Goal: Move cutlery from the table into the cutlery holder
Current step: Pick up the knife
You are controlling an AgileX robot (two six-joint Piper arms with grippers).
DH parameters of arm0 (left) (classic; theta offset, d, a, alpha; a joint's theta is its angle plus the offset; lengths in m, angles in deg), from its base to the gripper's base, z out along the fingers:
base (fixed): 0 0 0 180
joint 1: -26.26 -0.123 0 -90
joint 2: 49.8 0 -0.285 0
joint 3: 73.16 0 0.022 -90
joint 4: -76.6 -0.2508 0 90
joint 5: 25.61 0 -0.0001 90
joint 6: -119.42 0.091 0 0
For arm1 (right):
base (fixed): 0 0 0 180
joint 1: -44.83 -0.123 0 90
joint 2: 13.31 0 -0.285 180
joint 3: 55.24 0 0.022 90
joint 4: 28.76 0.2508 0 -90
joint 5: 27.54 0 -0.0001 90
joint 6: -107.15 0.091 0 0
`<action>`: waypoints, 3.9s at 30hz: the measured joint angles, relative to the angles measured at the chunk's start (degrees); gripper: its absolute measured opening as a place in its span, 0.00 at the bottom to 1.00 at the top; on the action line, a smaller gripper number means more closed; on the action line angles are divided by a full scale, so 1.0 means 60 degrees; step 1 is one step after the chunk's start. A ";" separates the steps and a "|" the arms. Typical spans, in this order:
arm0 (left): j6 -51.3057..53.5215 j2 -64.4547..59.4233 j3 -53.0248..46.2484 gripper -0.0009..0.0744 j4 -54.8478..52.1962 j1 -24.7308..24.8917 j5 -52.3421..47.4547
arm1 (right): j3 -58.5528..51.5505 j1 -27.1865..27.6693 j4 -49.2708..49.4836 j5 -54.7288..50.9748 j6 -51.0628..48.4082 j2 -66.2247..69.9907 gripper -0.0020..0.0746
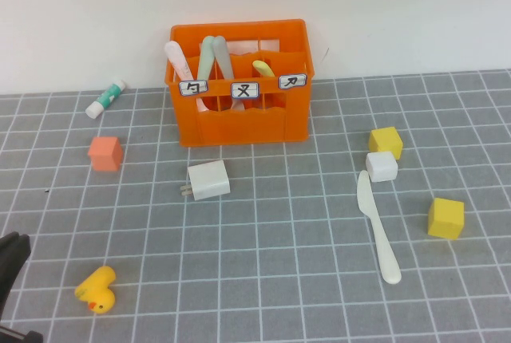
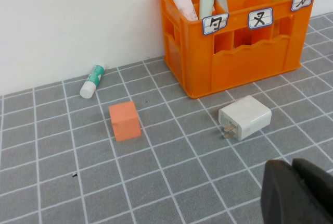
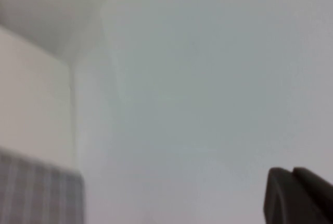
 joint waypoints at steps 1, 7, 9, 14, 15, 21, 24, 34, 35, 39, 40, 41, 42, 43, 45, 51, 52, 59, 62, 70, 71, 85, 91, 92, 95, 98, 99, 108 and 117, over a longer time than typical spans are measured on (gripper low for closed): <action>0.0000 0.0000 0.0000 0.01 0.0000 0.0000 0.0000 | 0.0000 0.0000 -0.1469 -0.0024 0.0884 -0.0475 0.03; 0.0024 0.0000 0.0000 0.01 0.0022 0.0000 0.0017 | 0.0063 0.0000 -0.7836 -0.1781 0.4931 -0.1826 0.03; 0.0024 0.0000 0.0000 0.01 0.0098 0.0000 0.0017 | 0.0063 0.0019 -0.8890 -0.3110 0.5744 -0.1873 0.03; 0.0024 0.0000 0.0000 0.01 0.0174 0.0000 0.0037 | -0.1657 0.0201 -0.9267 -0.4178 0.6490 -0.1873 0.03; 0.0024 0.0000 0.0000 0.01 0.0174 0.0000 0.0037 | -0.2099 0.0205 -0.9267 -0.4023 0.6591 -0.1873 0.03; 0.0024 0.0000 0.0000 0.01 0.0321 0.0000 0.0052 | -0.5626 0.0264 -0.9072 -0.2642 0.6953 -0.1854 0.03; 0.0024 0.0000 0.0000 0.01 0.0361 0.0000 0.0052 | -0.7422 0.0264 -0.8841 -0.1607 0.7086 -0.1873 0.03; 0.0024 0.0000 0.0000 0.01 0.0367 0.0000 0.0034 | -1.0475 0.0373 -0.7476 0.0996 0.7156 -0.1413 0.03; 0.0024 0.0000 0.0000 0.01 0.0382 0.0000 0.0034 | -1.0495 0.0473 -0.7358 0.1103 0.7156 -0.1245 0.03; 0.0024 0.0000 -0.0114 0.01 0.0389 0.0000 0.0034 | -1.0518 0.1083 -0.6881 0.1299 0.7142 -0.0565 0.03; 0.0007 0.0000 -0.0133 0.01 0.0408 0.0000 0.0034 | -1.0518 0.1256 -0.6746 0.1299 0.7114 -0.0405 0.03; 0.0007 0.0000 -0.0154 0.01 0.0406 0.0000 0.0034 | -1.0518 0.1404 -0.6616 0.1299 0.7107 -0.0292 0.03; 0.0007 0.0000 -0.0173 0.01 0.0413 0.0000 0.0034 | -1.0518 0.1529 -0.6529 0.1299 0.7091 -0.0166 0.03; 0.0007 0.0000 -0.0170 0.01 0.0430 0.0000 0.0034 | -1.0518 0.1601 -0.6489 0.1299 0.7091 -0.0057 0.03; 0.0007 0.0000 -0.0170 0.01 0.0430 0.0000 0.0034 | -1.0518 0.1669 -0.6430 0.1299 0.7069 0.0128 0.03; 0.0007 0.0000 -0.0170 0.01 0.0430 0.0000 0.0053 | -1.0438 0.1737 -0.5347 0.1299 0.6072 0.0333 0.03; 0.0007 0.0000 -0.0170 0.01 0.0430 0.0000 0.0053 | -1.0438 0.1786 -0.4867 0.1316 0.5680 0.0372 0.03; 0.0007 0.0000 -0.0170 0.01 0.0430 0.0000 0.0053 | -1.0394 0.1715 -0.1181 0.1081 0.2921 0.0721 0.03; 0.0007 0.0000 -0.0170 0.01 0.0430 0.0000 0.0053 | -1.0203 0.1715 -0.0801 0.1016 0.2687 0.0721 0.03; 0.0007 0.0000 -0.0170 0.01 0.0430 0.0000 0.0053 | -0.8906 0.1715 -0.1913 -0.0194 0.0559 0.0826 0.03; 0.0007 0.0000 -0.0176 0.01 0.0430 0.0000 0.0053 | -0.8548 0.1715 -0.2465 -0.0639 0.0315 0.0826 0.03; 0.0021 0.0000 -0.0176 0.01 0.0430 0.0000 -0.0021 | -0.6892 0.1297 -0.6199 -0.1715 -0.1986 0.1067 0.31; 0.0021 0.0000 -0.0176 0.01 0.0430 0.0000 -0.0025 | -0.6892 0.0139 -0.7877 -0.1065 -0.2596 0.1560 0.36; 0.0021 0.0000 -0.0176 0.01 0.0430 0.0000 -0.0025 | -0.6892 -0.0045 -0.8072 -0.0971 -0.2596 0.1653 0.37; 0.0021 0.0000 -0.0176 0.01 0.0430 0.0000 -0.0025 | -0.6892 -0.0429 -0.8345 -0.0841 -0.2579 0.1965 0.37; 0.0021 0.0000 -0.0176 0.01 0.0430 0.0000 -0.0025 | -0.6784 -0.0561 -0.8534 -0.0841 -0.2579 0.2077 0.37; 0.0021 0.0000 -0.0176 0.01 0.0430 0.0000 -0.0025 | -0.6768 -0.0583 -0.8587 -0.0841 -0.2579 0.2092 0.37; 0.0021 0.0000 -0.0176 0.01 0.0430 0.0000 -0.0025 | -0.6784 -0.0582 -0.9329 -0.0816 -0.2507 0.1972 0.37; -0.0004 0.0000 -0.0176 0.01 0.0430 0.0000 -0.0183 | -0.7406 -0.0582 -0.9503 -0.0784 -0.2992 0.1717 0.37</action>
